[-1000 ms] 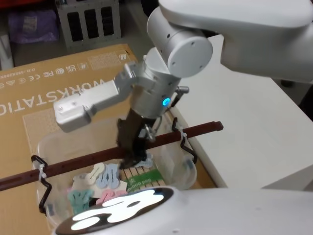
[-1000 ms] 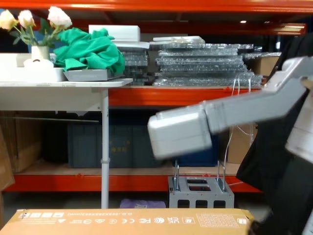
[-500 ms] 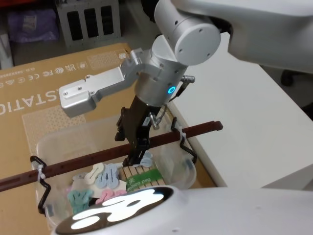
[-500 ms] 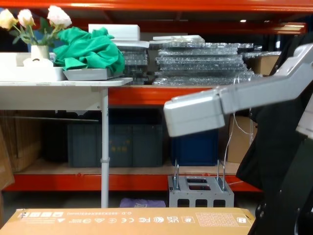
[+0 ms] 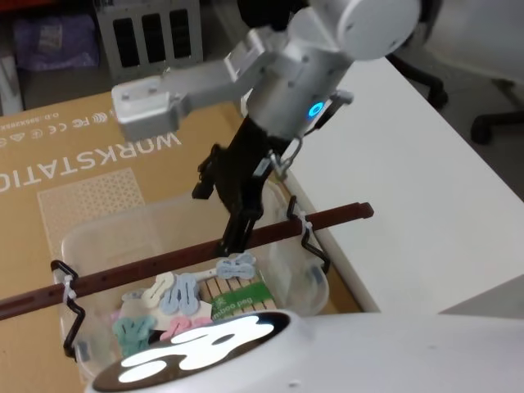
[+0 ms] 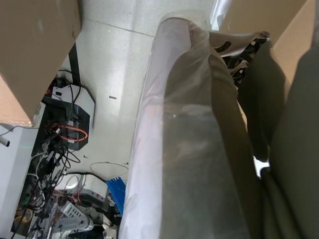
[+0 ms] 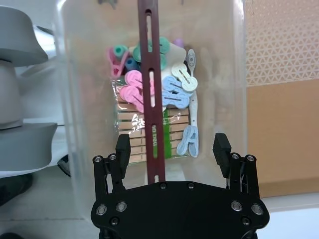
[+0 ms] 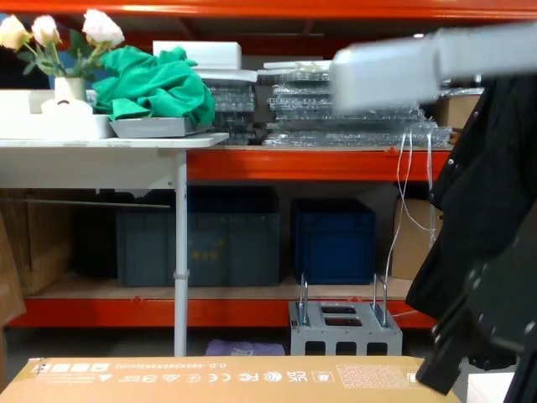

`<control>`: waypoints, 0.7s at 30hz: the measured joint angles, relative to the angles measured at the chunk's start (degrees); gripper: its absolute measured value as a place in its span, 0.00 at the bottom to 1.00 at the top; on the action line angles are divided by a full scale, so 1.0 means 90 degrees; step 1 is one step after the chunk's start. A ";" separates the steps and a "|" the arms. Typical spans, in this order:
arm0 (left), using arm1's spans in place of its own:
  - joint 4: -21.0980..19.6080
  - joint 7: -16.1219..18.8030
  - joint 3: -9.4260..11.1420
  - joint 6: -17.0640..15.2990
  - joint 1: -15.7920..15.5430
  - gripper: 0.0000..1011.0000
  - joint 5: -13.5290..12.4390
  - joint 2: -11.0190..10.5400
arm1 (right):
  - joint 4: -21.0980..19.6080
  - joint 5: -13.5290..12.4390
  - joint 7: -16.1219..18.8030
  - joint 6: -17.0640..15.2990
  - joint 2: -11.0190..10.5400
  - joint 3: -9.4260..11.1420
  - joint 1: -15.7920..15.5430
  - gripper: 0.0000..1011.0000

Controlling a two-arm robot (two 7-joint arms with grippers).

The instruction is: Use one hand to grasp the basket and place it at the designated location.

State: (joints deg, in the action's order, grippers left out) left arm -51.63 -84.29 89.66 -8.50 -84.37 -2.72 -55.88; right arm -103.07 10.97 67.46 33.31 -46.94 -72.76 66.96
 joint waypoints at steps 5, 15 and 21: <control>-0.0001 0.0000 0.0000 0.0000 0.0000 0.00 0.0000 0.0000 | -0.0225 -0.0331 -0.0065 0.0217 -0.0379 0.0291 0.0067 0.99; -0.0004 0.0000 0.0000 0.0000 0.0000 0.00 0.0001 0.0001 | -0.0468 -0.0942 -0.0172 0.0612 -0.0990 0.0822 0.0188 0.99; -0.0004 0.0001 0.0000 0.0000 0.0000 0.00 0.0001 0.0000 | -0.0515 -0.1093 -0.0164 0.0704 -0.1109 0.0974 0.0193 0.99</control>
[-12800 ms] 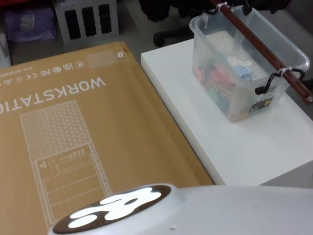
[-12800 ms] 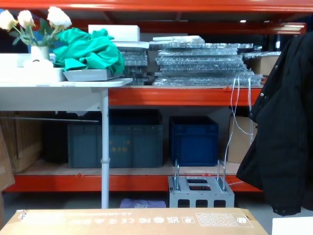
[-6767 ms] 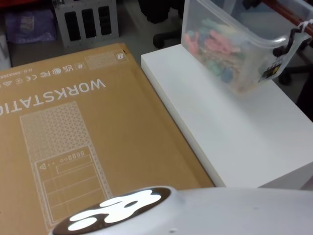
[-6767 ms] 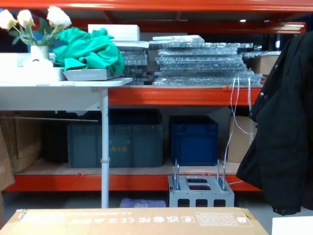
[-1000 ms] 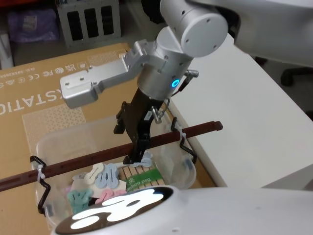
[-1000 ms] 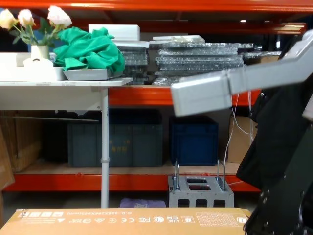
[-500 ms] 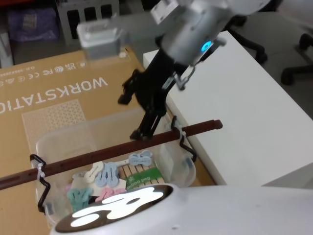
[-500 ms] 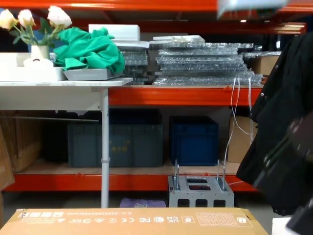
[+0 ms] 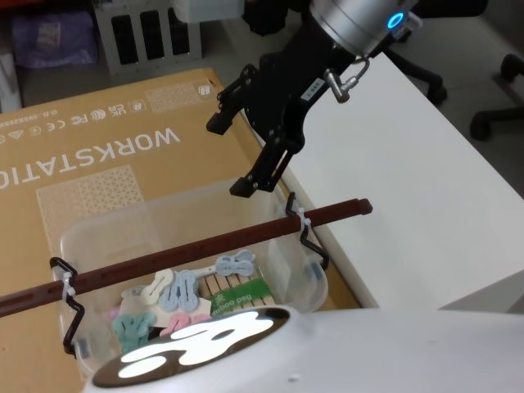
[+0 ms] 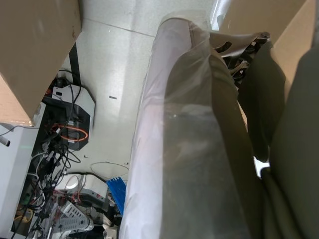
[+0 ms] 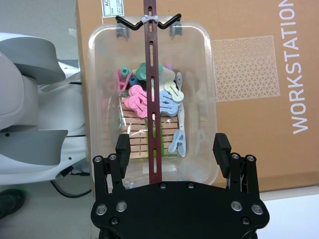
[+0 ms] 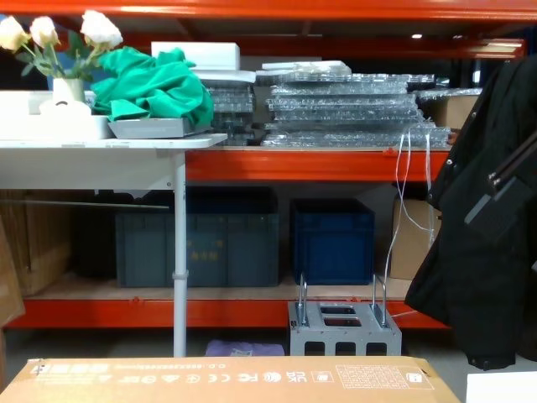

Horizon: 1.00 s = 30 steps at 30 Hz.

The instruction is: Use one hand to grasp the basket and place it at the designated location.

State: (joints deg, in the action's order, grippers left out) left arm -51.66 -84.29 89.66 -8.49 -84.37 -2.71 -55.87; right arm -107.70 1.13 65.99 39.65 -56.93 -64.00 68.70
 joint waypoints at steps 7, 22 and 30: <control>0.0000 0.0000 0.0000 0.0000 0.0000 0.00 0.0000 0.0000 | -0.0047 -0.0026 0.0038 0.0032 -0.0035 0.0091 -0.0063 0.99; 0.0004 0.0000 0.0000 0.0000 0.0000 0.00 -0.0002 0.0000 | -0.0071 0.0247 0.0225 -0.0240 0.0360 0.0109 -0.0268 0.99; 0.0000 0.0000 0.0000 0.0000 0.0000 0.00 0.0000 0.0000 | -0.0042 0.0702 0.0377 -0.0615 0.0975 -0.0194 -0.0360 0.99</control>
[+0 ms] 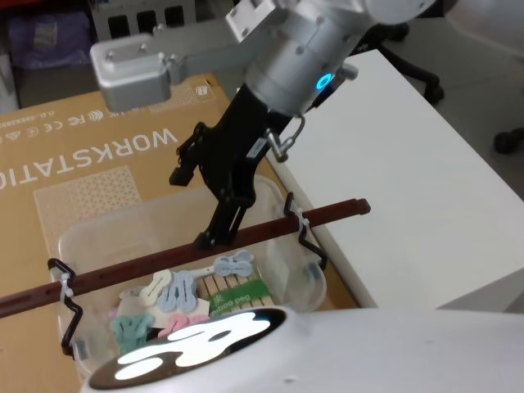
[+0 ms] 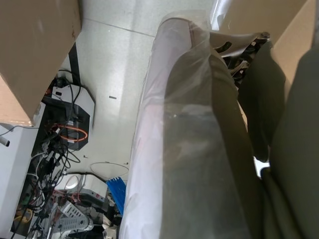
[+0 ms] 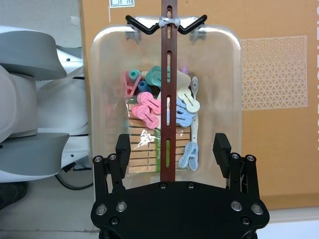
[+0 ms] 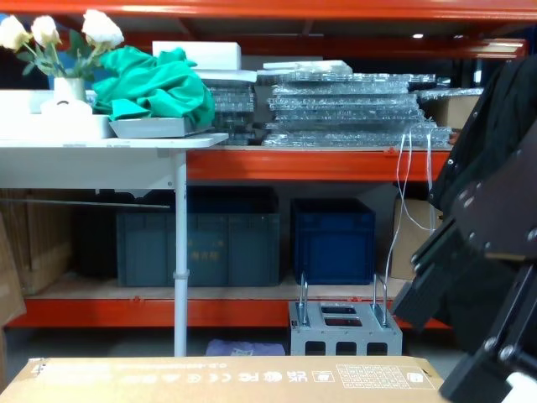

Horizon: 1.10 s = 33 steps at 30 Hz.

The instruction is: Use one hand to grasp the basket and place it at the designated location.

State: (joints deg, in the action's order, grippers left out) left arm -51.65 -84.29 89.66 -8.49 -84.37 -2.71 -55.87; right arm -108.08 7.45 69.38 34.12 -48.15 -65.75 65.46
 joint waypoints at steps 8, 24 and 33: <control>-0.0001 0.0000 0.0000 0.0000 0.0000 0.00 0.0001 0.0000 | 0.0096 0.0292 0.0032 -0.0210 0.0321 -0.0298 0.0016 0.99; 0.0002 0.0000 0.0000 0.0000 0.0000 0.00 0.0000 0.0000 | 0.0755 0.1200 0.0119 -0.0653 0.1072 -0.1048 -0.0003 0.99; 0.0000 0.0000 0.0000 0.0000 0.0000 0.00 0.0000 0.0000 | 0.0960 0.1427 0.0108 -0.0766 0.1240 -0.1341 0.0004 0.99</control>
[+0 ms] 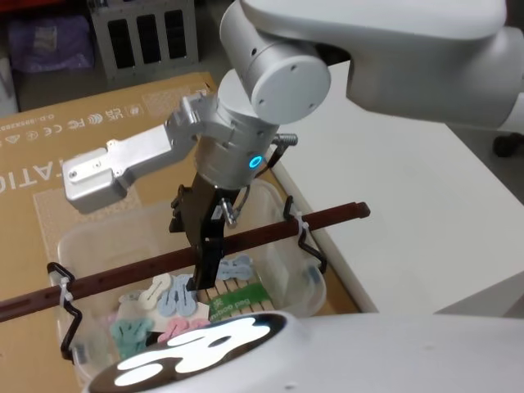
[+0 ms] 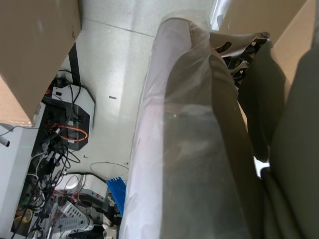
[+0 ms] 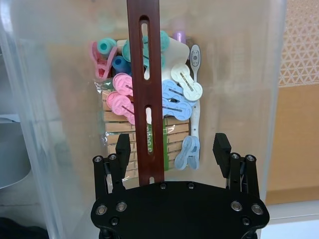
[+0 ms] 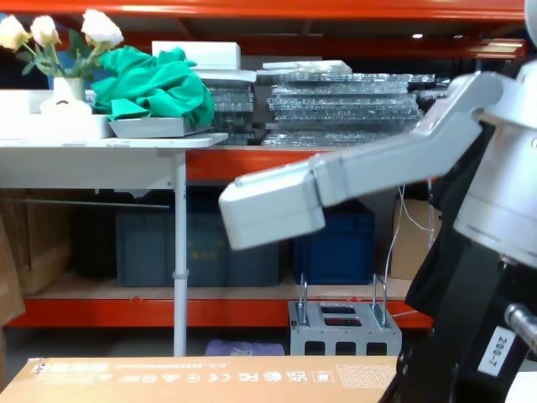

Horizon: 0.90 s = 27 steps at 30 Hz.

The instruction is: Use one hand to grasp the basket and place it at the designated location.

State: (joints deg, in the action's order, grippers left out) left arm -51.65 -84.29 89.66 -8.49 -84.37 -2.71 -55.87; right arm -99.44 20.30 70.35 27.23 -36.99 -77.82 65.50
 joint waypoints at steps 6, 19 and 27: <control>0.0000 0.0000 0.0000 0.0000 0.0000 0.00 0.0000 0.0000 | 0.0027 0.0052 -0.0026 -0.0052 0.0050 -0.0150 0.0002 0.99; 0.0000 0.0000 0.0000 0.0000 0.0000 0.00 0.0000 0.0000 | 0.0059 0.0096 -0.0050 -0.0119 0.0084 -0.0387 0.0066 0.94; 0.0000 0.0000 0.0000 0.0000 0.0000 0.00 0.0000 0.0000 | 0.0093 0.0014 -0.0092 -0.0118 0.0039 -0.0419 0.0113 0.73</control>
State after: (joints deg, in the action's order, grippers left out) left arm -51.65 -84.29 89.66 -8.49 -84.37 -2.71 -55.88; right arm -98.60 20.42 69.53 26.16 -36.64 -81.59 66.52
